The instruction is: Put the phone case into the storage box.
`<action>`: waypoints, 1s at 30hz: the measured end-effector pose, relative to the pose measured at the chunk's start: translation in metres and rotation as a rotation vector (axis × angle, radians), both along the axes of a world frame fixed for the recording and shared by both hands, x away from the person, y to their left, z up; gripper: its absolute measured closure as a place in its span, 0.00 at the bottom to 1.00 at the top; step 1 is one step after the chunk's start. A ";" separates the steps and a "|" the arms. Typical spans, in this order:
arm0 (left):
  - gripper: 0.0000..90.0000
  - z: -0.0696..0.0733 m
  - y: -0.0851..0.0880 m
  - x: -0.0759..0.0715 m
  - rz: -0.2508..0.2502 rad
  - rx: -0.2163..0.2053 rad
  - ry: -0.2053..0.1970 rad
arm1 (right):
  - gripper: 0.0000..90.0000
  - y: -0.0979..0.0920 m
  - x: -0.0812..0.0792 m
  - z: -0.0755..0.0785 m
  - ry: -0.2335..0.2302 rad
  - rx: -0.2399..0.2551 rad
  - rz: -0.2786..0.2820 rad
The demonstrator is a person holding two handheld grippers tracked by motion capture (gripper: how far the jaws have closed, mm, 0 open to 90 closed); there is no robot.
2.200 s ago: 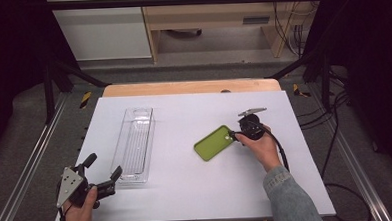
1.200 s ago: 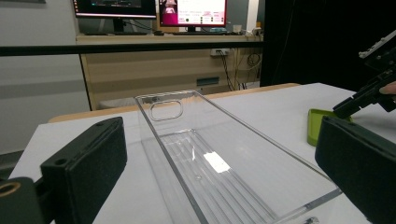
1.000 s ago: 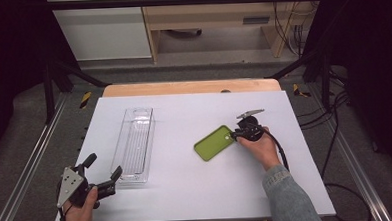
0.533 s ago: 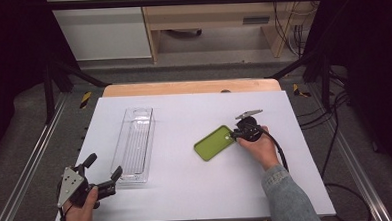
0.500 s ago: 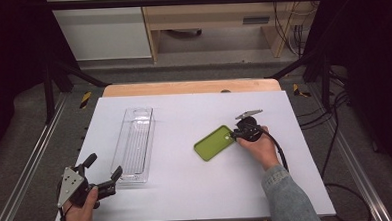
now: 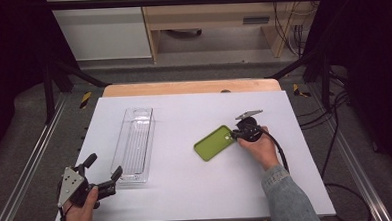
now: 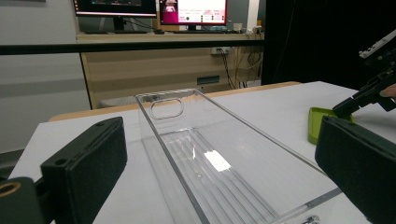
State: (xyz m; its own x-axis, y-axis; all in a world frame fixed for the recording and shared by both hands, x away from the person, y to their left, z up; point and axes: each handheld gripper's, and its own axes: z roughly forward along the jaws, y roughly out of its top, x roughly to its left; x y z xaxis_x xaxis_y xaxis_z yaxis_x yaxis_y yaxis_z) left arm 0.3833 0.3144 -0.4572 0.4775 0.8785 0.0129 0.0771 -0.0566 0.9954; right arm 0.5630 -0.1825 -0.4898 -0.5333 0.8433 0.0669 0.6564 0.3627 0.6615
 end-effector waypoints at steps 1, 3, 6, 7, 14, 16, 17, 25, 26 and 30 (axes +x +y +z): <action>0.02 0.000 0.000 0.000 0.000 -0.001 0.000 | 0.90 0.000 0.000 0.000 0.000 0.000 0.000; 0.02 0.000 0.000 0.000 0.001 -0.001 0.000 | 0.90 0.000 0.000 0.000 0.000 -0.001 0.000; 0.02 0.000 0.000 0.000 0.004 0.001 0.003 | 0.91 0.001 0.000 0.000 0.000 -0.005 -0.002; 0.02 0.000 0.000 0.000 0.004 0.001 0.003 | 0.91 0.001 0.000 0.000 0.000 -0.005 -0.002; 0.02 0.000 0.001 0.000 0.006 0.002 0.005 | 0.92 -0.001 -0.001 0.001 0.015 0.010 -0.015; 0.02 0.000 0.001 0.000 0.007 0.001 0.004 | 0.94 -0.001 -0.003 0.003 0.008 0.021 -0.014; 0.02 0.000 0.001 0.000 0.007 0.001 0.004 | 0.94 -0.001 -0.003 0.004 0.001 0.019 -0.016; 0.02 0.000 0.001 0.000 0.007 0.001 0.004 | 0.97 0.001 -0.009 0.014 -0.035 0.015 -0.014; 0.02 0.000 0.000 0.000 0.007 0.001 0.004 | 0.97 0.001 -0.010 0.016 -0.043 0.012 -0.012; 0.02 0.000 0.000 0.000 0.007 0.000 0.004 | 0.97 0.003 -0.013 0.021 -0.066 0.000 -0.011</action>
State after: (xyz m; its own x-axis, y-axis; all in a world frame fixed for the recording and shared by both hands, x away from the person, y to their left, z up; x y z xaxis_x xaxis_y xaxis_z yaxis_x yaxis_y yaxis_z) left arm 0.3833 0.3149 -0.4574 0.4715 0.8818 0.0111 0.0814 -0.0561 0.9951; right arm 0.5498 -0.1793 -0.4690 -0.5277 0.8489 0.0313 0.6150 0.3563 0.7034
